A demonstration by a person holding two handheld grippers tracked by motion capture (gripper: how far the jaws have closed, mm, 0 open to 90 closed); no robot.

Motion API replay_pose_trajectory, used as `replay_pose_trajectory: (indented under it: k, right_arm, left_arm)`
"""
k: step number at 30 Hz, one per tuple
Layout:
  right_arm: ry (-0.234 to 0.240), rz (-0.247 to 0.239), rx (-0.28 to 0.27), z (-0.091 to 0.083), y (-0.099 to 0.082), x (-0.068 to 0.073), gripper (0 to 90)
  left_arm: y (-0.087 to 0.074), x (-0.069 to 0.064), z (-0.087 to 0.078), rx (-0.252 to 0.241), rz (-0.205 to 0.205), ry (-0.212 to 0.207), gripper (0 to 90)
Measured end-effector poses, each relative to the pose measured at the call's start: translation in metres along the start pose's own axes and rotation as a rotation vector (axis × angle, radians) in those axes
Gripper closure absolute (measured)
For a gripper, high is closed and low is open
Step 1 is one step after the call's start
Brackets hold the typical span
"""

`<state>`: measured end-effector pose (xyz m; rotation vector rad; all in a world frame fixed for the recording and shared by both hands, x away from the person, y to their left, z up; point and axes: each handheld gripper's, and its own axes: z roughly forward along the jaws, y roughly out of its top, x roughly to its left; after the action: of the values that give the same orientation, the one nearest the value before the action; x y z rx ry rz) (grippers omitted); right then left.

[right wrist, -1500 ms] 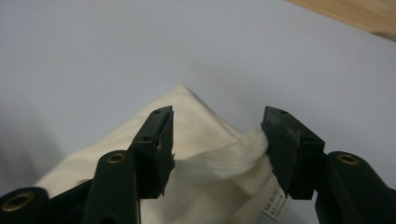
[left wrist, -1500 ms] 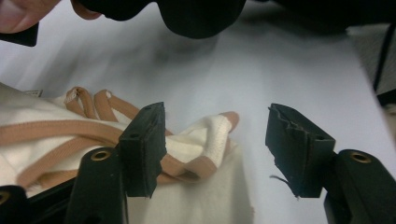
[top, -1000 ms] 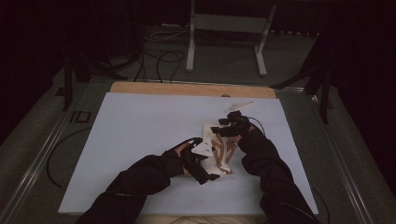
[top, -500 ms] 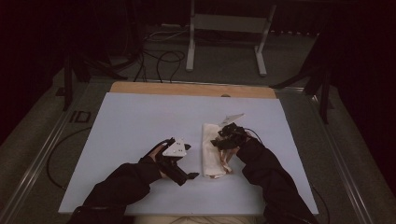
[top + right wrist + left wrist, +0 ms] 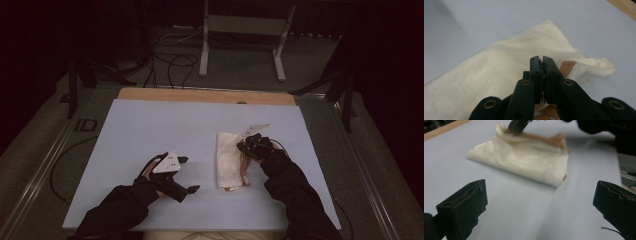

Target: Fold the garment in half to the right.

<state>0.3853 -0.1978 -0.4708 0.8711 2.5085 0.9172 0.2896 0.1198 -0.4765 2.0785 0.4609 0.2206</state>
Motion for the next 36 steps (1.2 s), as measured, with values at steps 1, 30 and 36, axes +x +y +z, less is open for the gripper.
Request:
replay_pose_trajectory:
  k: [1, 30, 36]
  right_arm:
    - [-0.002, 0.007, -0.009, -0.002, -0.002, -0.002, 87.5]
    - [-0.078, 0.203, -0.002, -0.021, -0.069, -0.022, 86.6]
    - [-0.099, 0.23, 0.017, -0.022, -0.077, -0.023, 87.2]
  left_arm:
    - [-0.003, 0.0, -0.001, 0.0, -0.014, 0.0, 0.4]
    - [-0.044, 0.003, -0.034, -0.054, -0.114, 0.127, 0.4]
    - [-0.046, 0.003, -0.036, -0.061, -0.116, 0.136, 0.4]
